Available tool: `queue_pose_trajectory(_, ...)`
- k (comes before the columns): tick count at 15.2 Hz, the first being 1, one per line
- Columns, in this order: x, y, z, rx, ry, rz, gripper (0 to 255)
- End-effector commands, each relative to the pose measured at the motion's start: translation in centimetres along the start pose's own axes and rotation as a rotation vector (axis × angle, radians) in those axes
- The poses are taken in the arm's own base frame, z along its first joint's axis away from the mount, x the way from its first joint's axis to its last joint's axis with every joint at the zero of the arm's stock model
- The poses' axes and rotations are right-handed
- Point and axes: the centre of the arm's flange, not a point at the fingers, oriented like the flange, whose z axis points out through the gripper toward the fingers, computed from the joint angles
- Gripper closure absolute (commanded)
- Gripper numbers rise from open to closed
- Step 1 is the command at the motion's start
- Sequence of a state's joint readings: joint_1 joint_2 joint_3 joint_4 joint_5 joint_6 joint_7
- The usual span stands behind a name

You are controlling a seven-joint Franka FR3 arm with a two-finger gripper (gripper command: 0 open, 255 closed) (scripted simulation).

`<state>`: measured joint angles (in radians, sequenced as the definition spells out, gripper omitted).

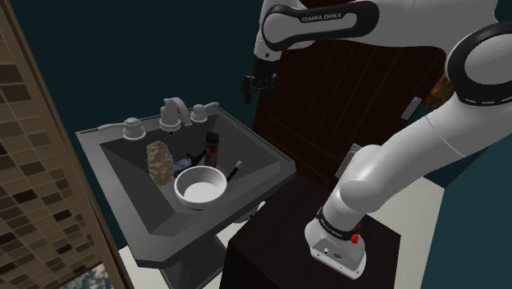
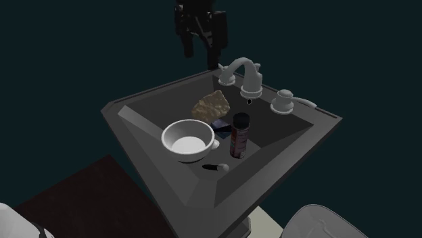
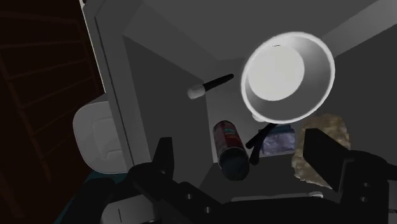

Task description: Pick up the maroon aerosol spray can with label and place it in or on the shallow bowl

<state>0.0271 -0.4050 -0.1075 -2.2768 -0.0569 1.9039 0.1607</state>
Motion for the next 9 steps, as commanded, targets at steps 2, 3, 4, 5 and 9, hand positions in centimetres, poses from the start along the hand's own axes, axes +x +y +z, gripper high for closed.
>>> queue_pose_trajectory(2, 2.8, 0.0, 2.8, 0.018, -0.013, 0.012, 0)
queue_pose_trajectory(3, 3.7, -0.1, 3.8, 0.025, -0.017, 0.015, 0)
queue_pose_trajectory(4, 4.7, -0.1, 4.8, 0.031, -0.022, 0.019, 0)
queue_pose_trajectory(5, 5.6, -0.1, 5.8, 0.037, -0.027, 0.023, 0)
queue_pose_trajectory(9, 9.3, -0.3, 9.8, 0.061, -0.045, 0.038, 0)
